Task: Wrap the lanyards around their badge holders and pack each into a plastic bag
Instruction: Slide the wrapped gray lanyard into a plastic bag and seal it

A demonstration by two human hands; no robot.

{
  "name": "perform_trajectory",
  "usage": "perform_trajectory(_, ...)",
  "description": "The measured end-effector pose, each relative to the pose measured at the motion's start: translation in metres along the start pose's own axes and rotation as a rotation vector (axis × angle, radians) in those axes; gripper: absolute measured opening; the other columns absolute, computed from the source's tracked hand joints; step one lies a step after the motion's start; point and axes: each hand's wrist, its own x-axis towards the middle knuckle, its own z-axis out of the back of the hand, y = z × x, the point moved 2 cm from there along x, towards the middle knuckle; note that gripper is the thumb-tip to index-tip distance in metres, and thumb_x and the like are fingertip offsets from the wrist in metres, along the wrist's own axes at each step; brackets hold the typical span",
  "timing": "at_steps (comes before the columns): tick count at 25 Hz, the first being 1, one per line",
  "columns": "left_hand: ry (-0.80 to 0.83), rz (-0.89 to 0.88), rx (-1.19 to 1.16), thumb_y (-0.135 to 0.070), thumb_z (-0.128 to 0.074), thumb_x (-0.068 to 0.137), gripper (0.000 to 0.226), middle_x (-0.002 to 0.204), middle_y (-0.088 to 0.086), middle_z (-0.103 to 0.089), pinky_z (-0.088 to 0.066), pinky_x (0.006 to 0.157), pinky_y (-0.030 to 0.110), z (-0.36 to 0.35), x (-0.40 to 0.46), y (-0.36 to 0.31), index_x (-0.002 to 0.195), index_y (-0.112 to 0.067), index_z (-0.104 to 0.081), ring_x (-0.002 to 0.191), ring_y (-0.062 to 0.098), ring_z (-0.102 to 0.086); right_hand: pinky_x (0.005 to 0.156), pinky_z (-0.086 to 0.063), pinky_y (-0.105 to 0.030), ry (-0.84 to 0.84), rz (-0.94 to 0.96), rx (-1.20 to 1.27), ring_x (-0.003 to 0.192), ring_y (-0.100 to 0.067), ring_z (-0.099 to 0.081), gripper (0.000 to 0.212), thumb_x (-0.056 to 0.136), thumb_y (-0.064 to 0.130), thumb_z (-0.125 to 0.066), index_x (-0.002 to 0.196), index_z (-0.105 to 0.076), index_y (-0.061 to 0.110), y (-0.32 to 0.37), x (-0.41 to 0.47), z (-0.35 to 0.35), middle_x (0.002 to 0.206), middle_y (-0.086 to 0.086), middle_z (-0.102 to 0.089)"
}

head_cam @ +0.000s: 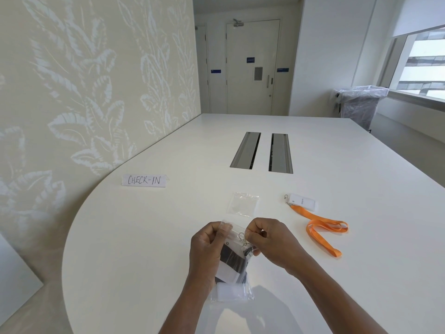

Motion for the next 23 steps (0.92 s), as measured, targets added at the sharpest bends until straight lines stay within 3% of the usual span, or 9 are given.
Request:
perform_trajectory(4, -0.088, 0.052, -0.094, -0.038, -0.073, 0.077, 0.023, 0.073, 0.002, -0.069, -0.051, 0.062, 0.036, 0.001, 0.000, 0.001, 0.079, -0.016, -0.073, 0.065, 0.017, -0.061, 0.061, -0.050, -0.023, 0.026, 0.001, 0.013, 0.059, -0.008, -0.068, 0.019, 0.087, 0.016, -0.060, 0.070, -0.063, 0.021, 0.004, 0.000, -0.003, 0.062, 0.008, -0.064)
perform_trajectory(8, -0.138, 0.077, -0.230, -0.031, -0.076, 0.071, 0.030, 0.069, 0.007, -0.054, -0.040, 0.063, 0.037, 0.001, 0.004, 0.000, 0.066, -0.010, -0.055, 0.067, 0.022, -0.047, 0.059, -0.050, -0.023, 0.041, 0.021, 0.007, 0.059, -0.007, -0.068, 0.020, 0.087, 0.017, -0.060, 0.068, -0.062, 0.024, 0.010, 0.001, -0.004, 0.065, 0.006, -0.066)
perform_trajectory(15, -0.003, 0.107, -0.125, -0.032, -0.070, 0.092, 0.017, 0.082, 0.005, -0.073, -0.054, 0.056, 0.032, 0.004, 0.005, -0.007, 0.083, -0.018, -0.075, 0.069, 0.019, -0.067, 0.059, -0.050, -0.021, 0.021, 0.022, -0.038, 0.058, -0.005, -0.066, 0.015, 0.090, 0.019, -0.059, 0.076, -0.064, 0.019, 0.007, 0.004, 0.001, 0.065, 0.006, -0.066)
perform_trajectory(20, -0.062, 0.071, -0.089, -0.028, -0.074, 0.079, 0.014, 0.077, 0.004, -0.070, -0.050, 0.062, 0.028, 0.008, 0.007, -0.011, 0.078, -0.014, -0.076, 0.069, 0.013, -0.058, 0.060, -0.050, -0.023, 0.040, 0.006, -0.042, 0.059, -0.006, -0.066, 0.015, 0.089, 0.021, -0.060, 0.075, -0.065, 0.022, 0.001, 0.003, 0.002, 0.068, 0.005, -0.069)
perform_trajectory(23, -0.129, 0.035, -0.051, -0.017, -0.075, 0.087, 0.012, 0.071, 0.003, -0.068, -0.046, 0.061, 0.026, 0.009, 0.010, -0.010, 0.075, -0.016, -0.076, 0.065, 0.010, -0.053, 0.058, -0.048, -0.022, 0.018, 0.009, -0.011, 0.057, -0.005, -0.064, 0.016, 0.089, 0.023, -0.061, 0.073, -0.065, 0.023, 0.001, 0.005, 0.004, 0.067, 0.006, -0.067)
